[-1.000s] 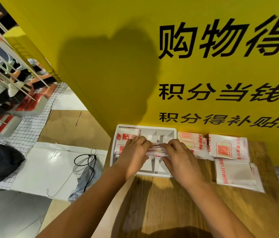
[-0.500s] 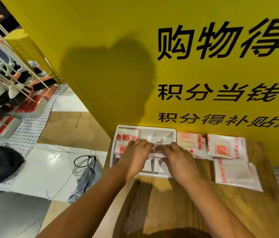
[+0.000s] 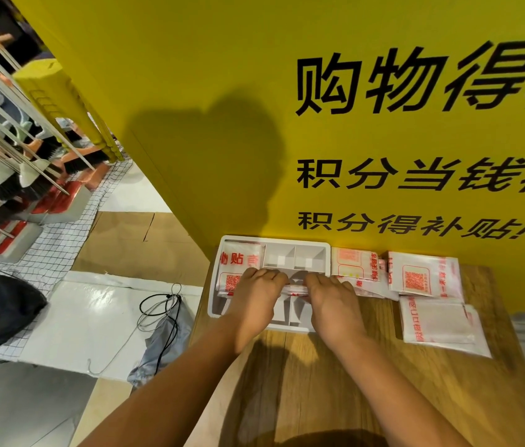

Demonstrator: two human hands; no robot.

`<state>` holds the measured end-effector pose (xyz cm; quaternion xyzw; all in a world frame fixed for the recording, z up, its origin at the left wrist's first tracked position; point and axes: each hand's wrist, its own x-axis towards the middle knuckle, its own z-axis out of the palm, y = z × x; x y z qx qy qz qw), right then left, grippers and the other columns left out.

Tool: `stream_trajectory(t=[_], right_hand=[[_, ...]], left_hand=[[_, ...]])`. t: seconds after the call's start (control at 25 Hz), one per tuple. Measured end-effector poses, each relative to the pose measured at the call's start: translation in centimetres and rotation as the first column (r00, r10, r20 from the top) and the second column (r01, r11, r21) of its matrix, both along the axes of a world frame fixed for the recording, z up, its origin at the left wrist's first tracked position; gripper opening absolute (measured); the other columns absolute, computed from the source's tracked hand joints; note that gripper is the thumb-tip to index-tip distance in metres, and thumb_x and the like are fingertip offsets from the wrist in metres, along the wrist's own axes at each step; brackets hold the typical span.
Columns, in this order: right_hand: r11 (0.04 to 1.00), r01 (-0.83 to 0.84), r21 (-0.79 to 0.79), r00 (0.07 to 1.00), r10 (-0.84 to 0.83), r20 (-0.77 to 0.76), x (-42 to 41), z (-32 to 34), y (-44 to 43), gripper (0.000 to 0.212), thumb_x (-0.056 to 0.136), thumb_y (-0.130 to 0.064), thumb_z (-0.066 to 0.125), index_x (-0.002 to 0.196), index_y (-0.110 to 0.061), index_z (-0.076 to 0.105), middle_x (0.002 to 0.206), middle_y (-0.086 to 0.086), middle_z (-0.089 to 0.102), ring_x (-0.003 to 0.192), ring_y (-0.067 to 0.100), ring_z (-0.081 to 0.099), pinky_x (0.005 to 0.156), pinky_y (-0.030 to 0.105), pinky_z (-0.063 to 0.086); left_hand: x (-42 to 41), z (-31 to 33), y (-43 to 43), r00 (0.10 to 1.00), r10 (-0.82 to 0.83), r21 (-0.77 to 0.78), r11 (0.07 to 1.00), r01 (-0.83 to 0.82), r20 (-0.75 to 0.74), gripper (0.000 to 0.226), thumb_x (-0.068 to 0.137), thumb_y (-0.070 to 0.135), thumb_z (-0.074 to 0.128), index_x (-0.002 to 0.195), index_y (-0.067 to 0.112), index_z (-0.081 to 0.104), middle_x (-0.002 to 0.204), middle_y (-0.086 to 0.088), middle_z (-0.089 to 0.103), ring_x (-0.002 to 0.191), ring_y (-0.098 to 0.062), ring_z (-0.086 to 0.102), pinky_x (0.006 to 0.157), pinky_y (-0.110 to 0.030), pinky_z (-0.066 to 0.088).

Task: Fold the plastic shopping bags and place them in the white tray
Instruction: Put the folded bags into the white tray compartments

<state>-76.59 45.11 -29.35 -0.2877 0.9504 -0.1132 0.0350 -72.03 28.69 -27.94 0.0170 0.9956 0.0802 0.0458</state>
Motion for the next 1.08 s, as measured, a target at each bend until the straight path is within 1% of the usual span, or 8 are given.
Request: stream_trajectory(t=[0.16, 0.32, 0.48, 0.6, 0.76, 0.84, 0.92, 1.08], right_hand=[[0.998, -0.054, -0.043, 0.996, 0.057, 0.069, -0.4, 0.5, 0.7, 0.040, 0.089, -0.018, 0.068, 0.128, -0.020, 0.057, 0.117, 0.002, 0.065, 0.100, 0.026, 0.064, 0.078, 0.035, 0.049], [0.983, -0.041, -0.177, 0.989, 0.065, 0.135, -0.1, 1.4, 1.7, 0.047, 0.096, -0.028, 0.059, 0.141, -0.026, 0.045, 0.132, -0.003, 0.047, 0.103, 0.023, 0.062, 0.077, 0.036, 0.054], [0.947, 0.080, -0.311, 0.993, -0.050, 0.103, 0.8, 2.2, 5.9, 0.040, 0.094, -0.025, 0.064, 0.133, -0.023, 0.055, 0.132, -0.005, 0.052, 0.103, 0.019, 0.062, 0.073, 0.030, 0.050], [0.899, 0.262, -0.351, 0.965, -0.239, 0.108, 0.7, 2.0, 11.6, 0.031, 0.094, -0.021, 0.063, 0.125, -0.022, 0.062, 0.124, -0.001, 0.061, 0.103, 0.023, 0.064, 0.073, 0.036, 0.053], [0.842, 0.473, -0.258, 0.881, -0.449, 0.149, 0.4, 0.9, 19.2, 0.025, 0.093, -0.021, 0.063, 0.117, -0.018, 0.067, 0.118, 0.006, 0.065, 0.096, 0.028, 0.065, 0.073, 0.039, 0.055], [0.834, 0.500, -0.235, 0.866, -0.484, 0.126, -0.1, 0.5, 22.0, 0.020, 0.092, -0.022, 0.063, 0.110, -0.014, 0.068, 0.111, 0.010, 0.066, 0.096, 0.032, 0.064, 0.072, 0.041, 0.055], [0.812, 0.534, -0.236, 0.845, -0.516, 0.138, -0.5, -0.2, 23.9, 0.019, 0.093, -0.025, 0.064, 0.105, -0.012, 0.069, 0.103, 0.011, 0.065, 0.093, 0.033, 0.062, 0.068, 0.040, 0.053], [0.783, 0.577, -0.232, 0.812, -0.517, 0.271, -0.2, -2.0, 25.2, 0.028, 0.092, -0.033, 0.065, 0.114, -0.015, 0.067, 0.113, 0.007, 0.062, 0.101, 0.027, 0.061, 0.078, 0.039, 0.054]], left_hand=[[0.0, 0.3, -0.5, 0.998, -0.040, -0.009, 0.999, 0.040, 0.047, 0.045, 0.094, 0.008, 0.059, 0.136, 0.021, 0.051, 0.137, 0.000, 0.056, 0.133, -0.020, 0.044, 0.117, -0.043, 0.015], [-0.1, 1.7, 0.0, 0.996, -0.026, -0.045, 0.999, 0.030, 0.085, 0.052, 0.096, 0.023, 0.058, 0.145, 0.022, 0.040, 0.144, 0.000, 0.046, 0.138, -0.020, 0.035, 0.120, -0.043, 0.009], [-0.1, 3.2, 2.6, 0.999, -0.035, -0.038, 0.999, 0.035, 0.000, 0.046, 0.097, 0.028, 0.055, 0.142, 0.019, 0.046, 0.139, -0.003, 0.049, 0.133, -0.024, 0.039, 0.116, -0.043, 0.020], [-1.1, 3.9, 7.5, 0.987, -0.150, 0.102, 0.982, 0.156, -0.063, 0.037, 0.098, 0.025, 0.053, 0.134, 0.018, 0.056, 0.131, -0.004, 0.056, 0.123, -0.026, 0.049, 0.102, -0.042, 0.040], [-2.9, 2.6, 16.0, 0.965, -0.235, 0.200, 0.957, 0.210, 0.114, 0.037, 0.101, 0.029, 0.049, 0.136, 0.019, 0.053, 0.135, -0.007, 0.052, 0.119, -0.030, 0.055, 0.085, -0.040, 0.049], [-3.4, 1.4, 18.9, 0.972, -0.164, 0.224, 0.967, 0.124, 0.168, 0.039, 0.101, 0.035, 0.050, 0.137, 0.021, 0.049, 0.135, -0.007, 0.050, 0.118, -0.030, 0.055, 0.084, -0.041, 0.051], [-3.7, 0.5, 20.8, 0.979, -0.010, 0.308, 0.950, -0.055, 0.205, 0.040, 0.100, 0.039, 0.053, 0.134, 0.019, 0.047, 0.133, -0.007, 0.051, 0.117, -0.028, 0.056, 0.085, -0.036, 0.049], [-4.4, -0.5, 22.6, 0.939, 0.190, 0.498, 0.808, -0.315, 0.286, 0.037, 0.092, 0.028, 0.070, 0.116, 0.016, 0.045, 0.121, -0.005, 0.061, 0.114, -0.024, 0.060, 0.076, -0.019, 0.042]])
